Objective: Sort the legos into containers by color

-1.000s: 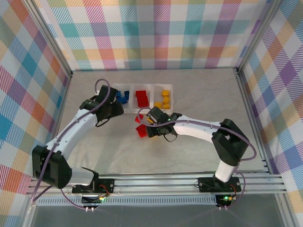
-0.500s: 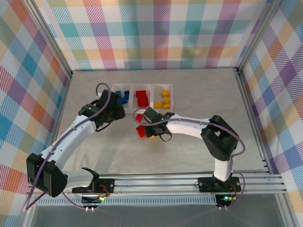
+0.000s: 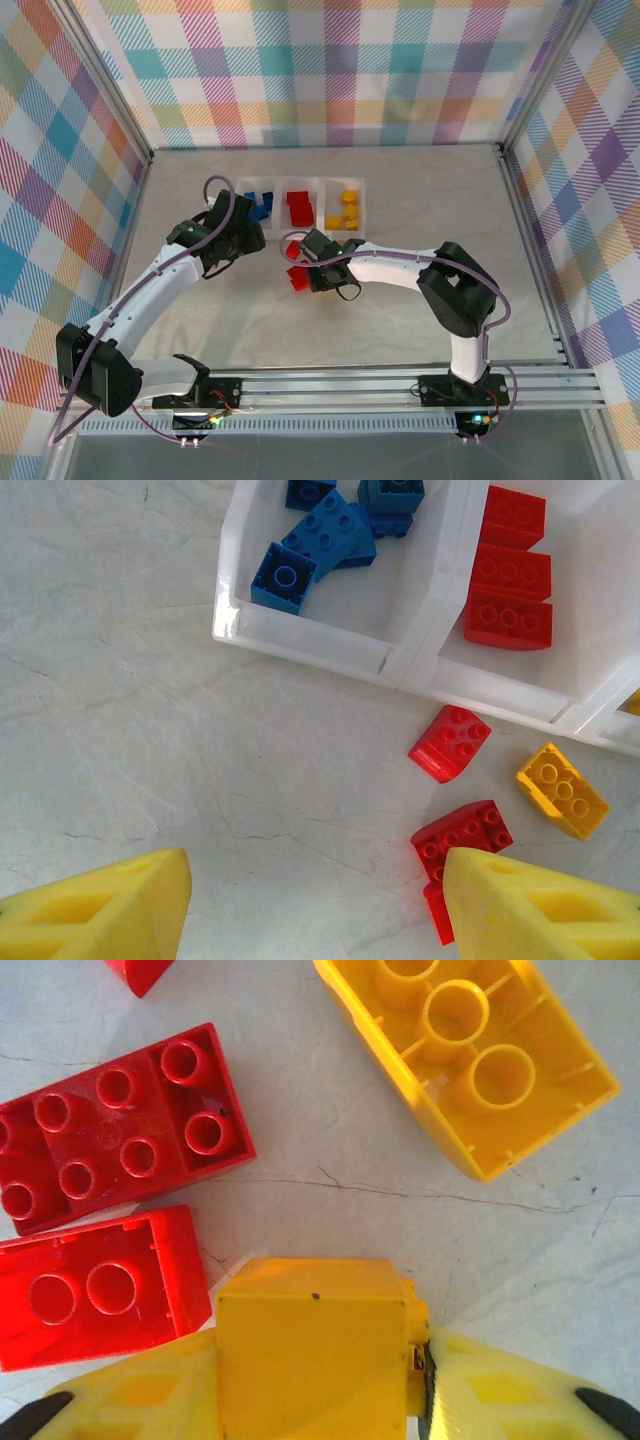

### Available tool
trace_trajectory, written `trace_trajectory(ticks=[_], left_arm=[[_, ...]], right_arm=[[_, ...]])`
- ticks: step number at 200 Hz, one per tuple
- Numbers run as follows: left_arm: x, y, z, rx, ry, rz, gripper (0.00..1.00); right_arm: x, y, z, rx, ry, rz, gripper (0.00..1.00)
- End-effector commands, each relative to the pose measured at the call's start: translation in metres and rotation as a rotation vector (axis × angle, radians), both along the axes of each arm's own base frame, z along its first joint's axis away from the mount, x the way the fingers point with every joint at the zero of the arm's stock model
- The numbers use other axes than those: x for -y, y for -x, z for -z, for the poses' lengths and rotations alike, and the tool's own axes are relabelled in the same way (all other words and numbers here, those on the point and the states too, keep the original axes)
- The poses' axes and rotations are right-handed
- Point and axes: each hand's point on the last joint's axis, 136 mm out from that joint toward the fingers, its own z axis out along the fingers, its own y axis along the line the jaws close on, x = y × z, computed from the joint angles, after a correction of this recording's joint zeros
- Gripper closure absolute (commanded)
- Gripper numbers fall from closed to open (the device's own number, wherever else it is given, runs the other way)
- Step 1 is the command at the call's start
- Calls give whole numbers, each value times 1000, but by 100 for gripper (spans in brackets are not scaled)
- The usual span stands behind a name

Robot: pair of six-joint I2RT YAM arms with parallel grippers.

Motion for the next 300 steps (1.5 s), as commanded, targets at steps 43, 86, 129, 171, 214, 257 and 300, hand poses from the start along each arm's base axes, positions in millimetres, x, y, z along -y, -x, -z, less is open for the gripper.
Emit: trace_trajectory(ticks=[43, 86, 129, 171, 214, 257, 300], left_arm=[[0, 11, -14, 16, -9, 9, 33], [8, 12, -23, 42, 17, 28, 33], [12, 18, -24, 47, 22, 43, 32], [17, 23, -25, 49, 24, 57, 32], [33, 30, -21, 65, 35, 82, 32], [47, 33, -12, 50, 37, 114, 32], [66, 41, 17, -13, 36, 148, 29]], right_arm=[[15, -6, -73, 128, 1, -62, 63], [35, -44, -141, 270, -37, -33, 63], [46, -99, -162, 321, -82, 25, 63], [40, -155, -143, 299, -94, 58, 63], [39, -197, -122, 268, -107, 102, 63], [37, -216, -114, 243, -122, 106, 49], [41, -208, -129, 248, -131, 101, 33]])
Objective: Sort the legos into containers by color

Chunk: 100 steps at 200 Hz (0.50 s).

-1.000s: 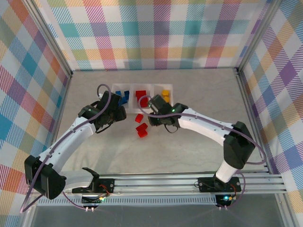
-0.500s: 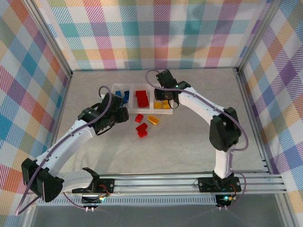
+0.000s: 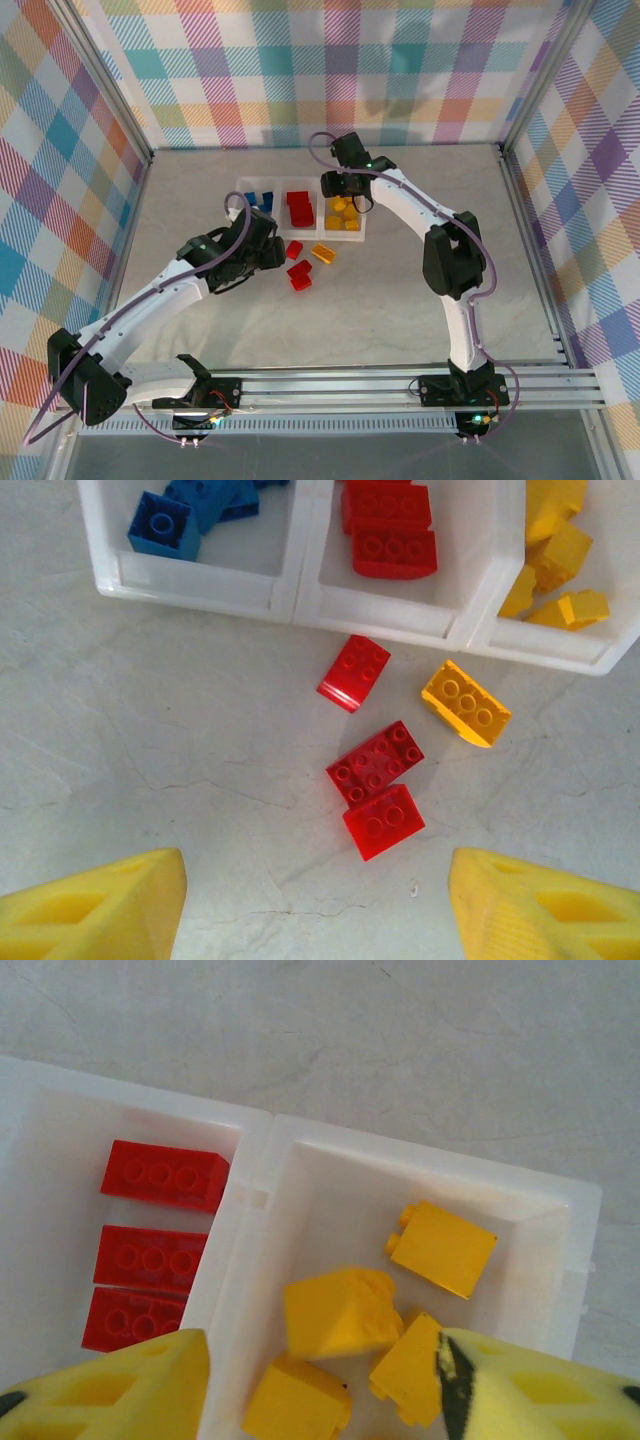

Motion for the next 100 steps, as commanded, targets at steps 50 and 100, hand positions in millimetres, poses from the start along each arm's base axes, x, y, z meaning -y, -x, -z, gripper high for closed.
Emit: trace_trajectory(ticks=[50, 100], left_arm=[[37, 12, 63, -137, -18, 42, 25], [68, 19, 111, -235, 56, 43, 19]], right_arm=[[19, 38, -32, 13, -33, -7, 32], [47, 82, -33, 7, -39, 11, 31]])
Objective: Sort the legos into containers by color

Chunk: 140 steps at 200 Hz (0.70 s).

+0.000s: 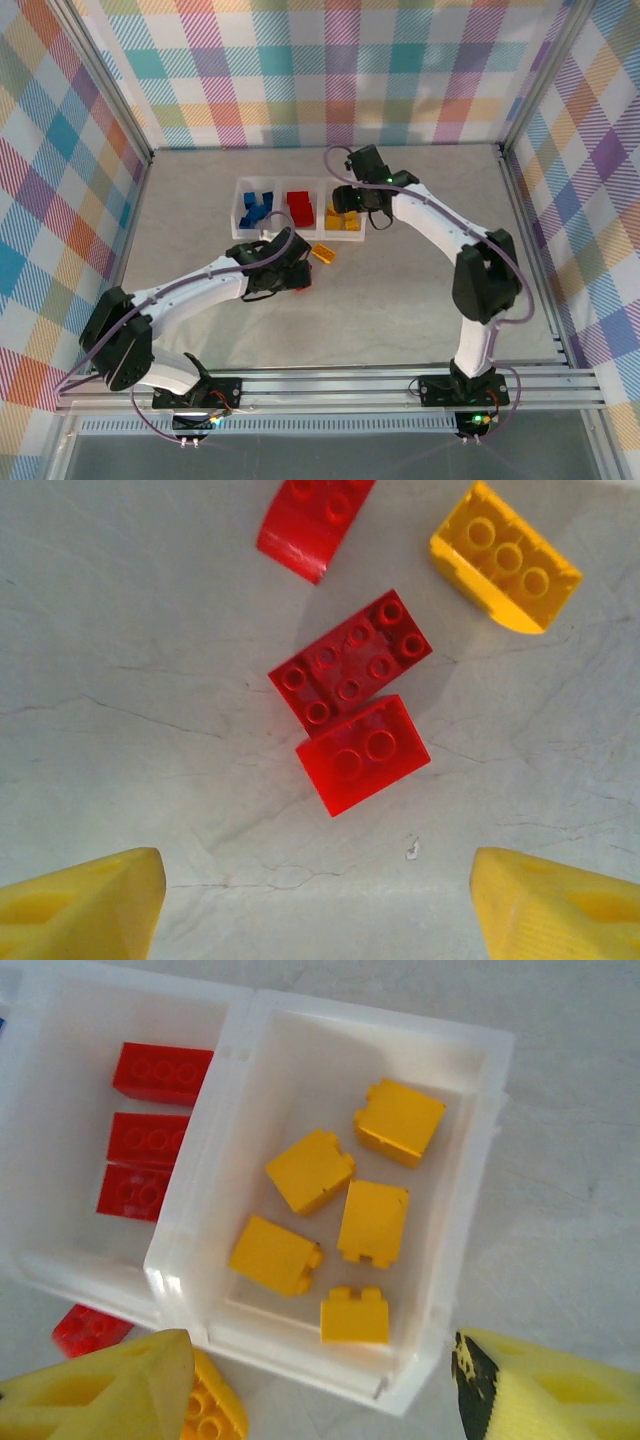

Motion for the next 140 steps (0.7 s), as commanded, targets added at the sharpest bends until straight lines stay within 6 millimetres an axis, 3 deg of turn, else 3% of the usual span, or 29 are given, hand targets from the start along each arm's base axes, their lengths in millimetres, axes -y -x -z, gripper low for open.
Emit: trace_trajectory(ticks=[1, 56, 140], left_arm=[[21, 3, 20, -43, 76, -13, 19], [39, -3, 56, -109, 49, 10, 19], [34, -22, 68, -99, -64, 7, 25]], right_arm=[[8, 15, -11, 23, -35, 14, 31], [32, 52, 5, -9, -30, 37, 30], [51, 79, 27, -50, -16, 77, 30]])
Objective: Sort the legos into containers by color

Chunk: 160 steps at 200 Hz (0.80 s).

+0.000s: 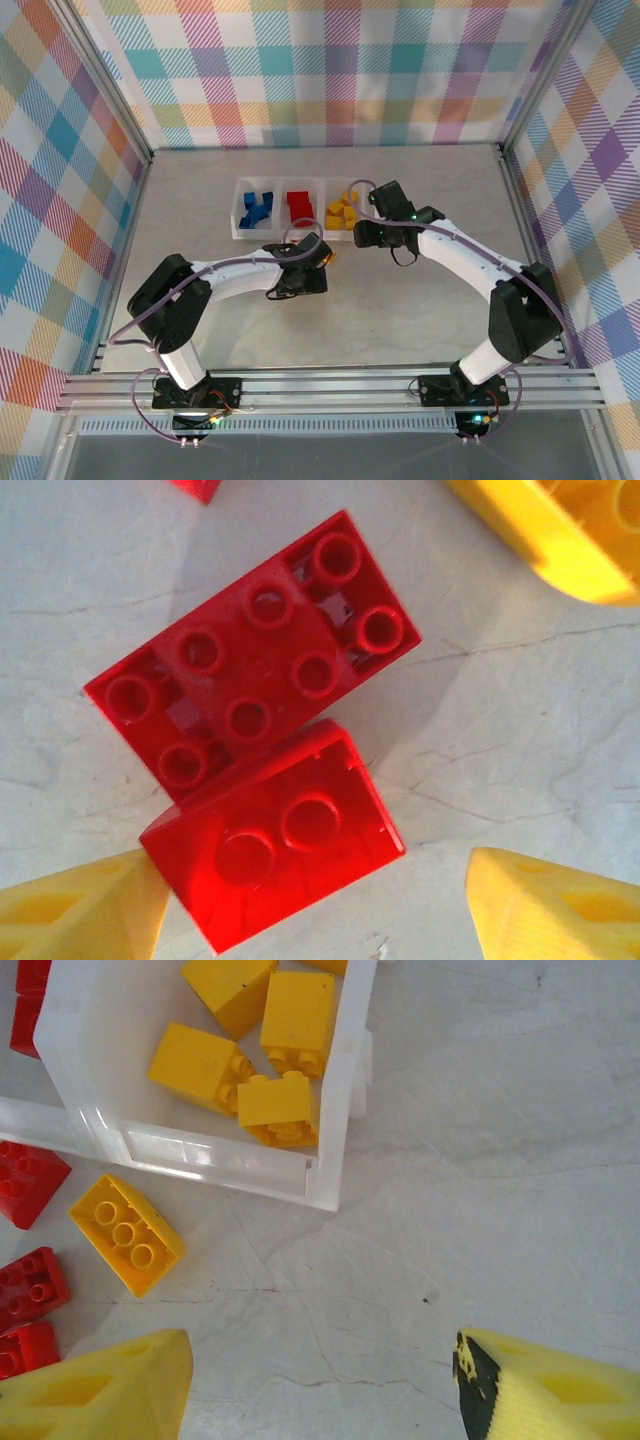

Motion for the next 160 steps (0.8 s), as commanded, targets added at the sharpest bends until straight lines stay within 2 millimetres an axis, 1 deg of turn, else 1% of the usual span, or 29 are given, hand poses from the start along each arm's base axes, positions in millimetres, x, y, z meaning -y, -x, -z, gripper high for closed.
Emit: trace_trajectory(ticks=[1, 43, 70, 103, 127, 160], left_arm=[[-3, -7, 3, 11, -50, 4, 26], [-10, -12, 12, 9, -103, -3, 30], [-11, -15, 12, 11, -122, 6, 39], [-11, -16, 9, 21, -129, 16, 49], [-12, -15, 5, 23, -127, 22, 51], [-13, -12, -8, 29, -116, 33, 53]], right_arm=[[3, 2, -9, 31, -23, 25, 30], [9, 9, -10, 35, -26, 36, 30], [13, 12, -9, 37, -17, 44, 30], [17, 15, -7, 33, -7, 50, 30], [18, 16, -7, 35, -6, 53, 30], [20, 16, -8, 39, -1, 56, 30]])
